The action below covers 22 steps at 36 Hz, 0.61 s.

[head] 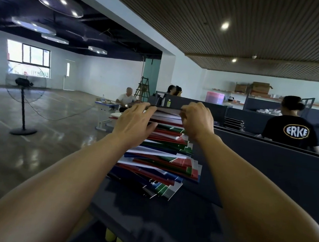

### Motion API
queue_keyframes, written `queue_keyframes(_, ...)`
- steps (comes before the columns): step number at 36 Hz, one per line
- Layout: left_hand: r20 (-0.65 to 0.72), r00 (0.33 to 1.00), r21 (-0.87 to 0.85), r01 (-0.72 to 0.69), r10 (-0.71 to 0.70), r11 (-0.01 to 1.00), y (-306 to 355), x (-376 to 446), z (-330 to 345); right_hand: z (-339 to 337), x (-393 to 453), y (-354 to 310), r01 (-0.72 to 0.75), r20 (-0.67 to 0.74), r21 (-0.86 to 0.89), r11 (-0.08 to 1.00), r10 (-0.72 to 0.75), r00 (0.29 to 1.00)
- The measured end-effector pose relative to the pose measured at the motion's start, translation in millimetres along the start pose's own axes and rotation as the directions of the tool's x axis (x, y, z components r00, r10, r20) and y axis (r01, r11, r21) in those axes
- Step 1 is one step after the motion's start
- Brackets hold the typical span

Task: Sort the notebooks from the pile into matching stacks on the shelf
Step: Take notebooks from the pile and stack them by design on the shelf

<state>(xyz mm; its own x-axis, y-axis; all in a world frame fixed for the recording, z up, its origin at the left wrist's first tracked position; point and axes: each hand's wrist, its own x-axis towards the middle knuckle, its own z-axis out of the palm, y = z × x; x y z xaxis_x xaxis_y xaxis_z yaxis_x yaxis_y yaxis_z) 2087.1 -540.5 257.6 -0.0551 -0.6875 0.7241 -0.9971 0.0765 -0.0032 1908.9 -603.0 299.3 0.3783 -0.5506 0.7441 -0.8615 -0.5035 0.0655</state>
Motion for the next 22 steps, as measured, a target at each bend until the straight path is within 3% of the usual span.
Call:
queue_keyframes(4, -0.014, 0.999, -0.028, -0.041, 0.041, 0.999, 3, -9, -3, -14, -15, 1, 0.010, -0.175, 0.038, 0.999, -0.004, 0.985)
queue_keyframes(8, -0.010, 0.997, -0.078, -0.079, 0.079, 0.994, 12, -19, -5, -24, -38, 2, 0.127, -0.352, -0.010, 0.992, -0.122, 0.928)
queue_keyframes(13, 0.010, 0.991, -0.126, -0.133, 0.136, 0.983, 34, -38, -2, -38, -81, 6, 0.122, -0.277, -0.044, 0.992, -0.129, 0.952)
queue_keyframes(16, 0.024, 0.982, -0.179, -0.182, 0.190, 0.967, 50, -46, 5, -47, -109, 11, 0.106, -0.338, -0.068, 0.992, -0.123, 0.933)
queue_keyframes(22, 0.082, 0.955, -0.261, -0.255, 0.285, 0.931, 94, -60, 26, -59, -160, 47, -0.089, -0.343, -0.134, 0.987, 0.038, 0.939)
